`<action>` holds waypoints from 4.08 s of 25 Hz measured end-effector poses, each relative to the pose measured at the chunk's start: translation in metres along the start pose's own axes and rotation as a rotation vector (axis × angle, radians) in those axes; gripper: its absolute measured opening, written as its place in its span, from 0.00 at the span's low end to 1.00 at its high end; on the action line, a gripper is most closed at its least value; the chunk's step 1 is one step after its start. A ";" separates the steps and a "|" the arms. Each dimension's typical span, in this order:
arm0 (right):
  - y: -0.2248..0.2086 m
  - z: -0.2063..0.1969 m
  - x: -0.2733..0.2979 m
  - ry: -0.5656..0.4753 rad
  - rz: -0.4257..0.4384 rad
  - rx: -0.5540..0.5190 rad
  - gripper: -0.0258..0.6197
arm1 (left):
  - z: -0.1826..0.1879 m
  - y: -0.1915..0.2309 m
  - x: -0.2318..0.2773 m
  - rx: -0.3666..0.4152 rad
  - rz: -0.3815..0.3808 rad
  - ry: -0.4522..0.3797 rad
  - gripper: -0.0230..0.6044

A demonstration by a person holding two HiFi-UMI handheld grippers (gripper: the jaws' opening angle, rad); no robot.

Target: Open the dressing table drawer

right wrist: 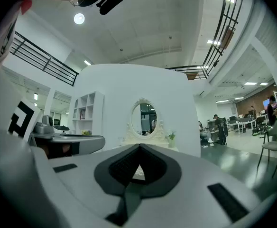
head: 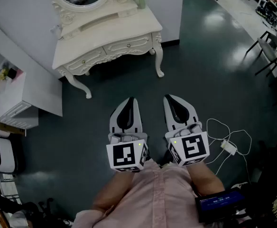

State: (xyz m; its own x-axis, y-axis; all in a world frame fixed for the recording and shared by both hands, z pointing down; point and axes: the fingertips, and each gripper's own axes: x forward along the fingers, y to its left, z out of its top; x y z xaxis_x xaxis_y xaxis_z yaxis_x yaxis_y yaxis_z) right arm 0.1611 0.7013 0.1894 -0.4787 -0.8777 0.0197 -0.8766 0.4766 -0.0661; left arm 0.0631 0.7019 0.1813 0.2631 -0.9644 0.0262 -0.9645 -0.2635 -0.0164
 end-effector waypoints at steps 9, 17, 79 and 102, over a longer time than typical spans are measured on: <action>-0.011 -0.005 -0.008 -0.009 0.009 -0.003 0.07 | -0.006 -0.013 0.000 0.004 0.006 -0.001 0.07; -0.037 -0.001 -0.013 0.004 0.044 0.028 0.07 | -0.002 -0.035 0.013 0.004 0.036 0.009 0.07; -0.142 -0.037 0.367 0.090 0.024 0.047 0.07 | -0.051 0.163 0.353 -0.025 0.065 0.096 0.07; -0.222 0.001 0.485 0.008 0.156 0.037 0.07 | -0.018 0.172 0.479 0.045 0.162 0.043 0.07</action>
State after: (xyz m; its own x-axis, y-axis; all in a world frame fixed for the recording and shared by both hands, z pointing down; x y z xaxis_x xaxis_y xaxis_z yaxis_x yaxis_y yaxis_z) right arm 0.1231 0.1697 0.2126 -0.6093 -0.7928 0.0146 -0.7894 0.6047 -0.1055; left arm 0.0227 0.1945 0.2093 0.1022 -0.9928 0.0626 -0.9919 -0.1064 -0.0689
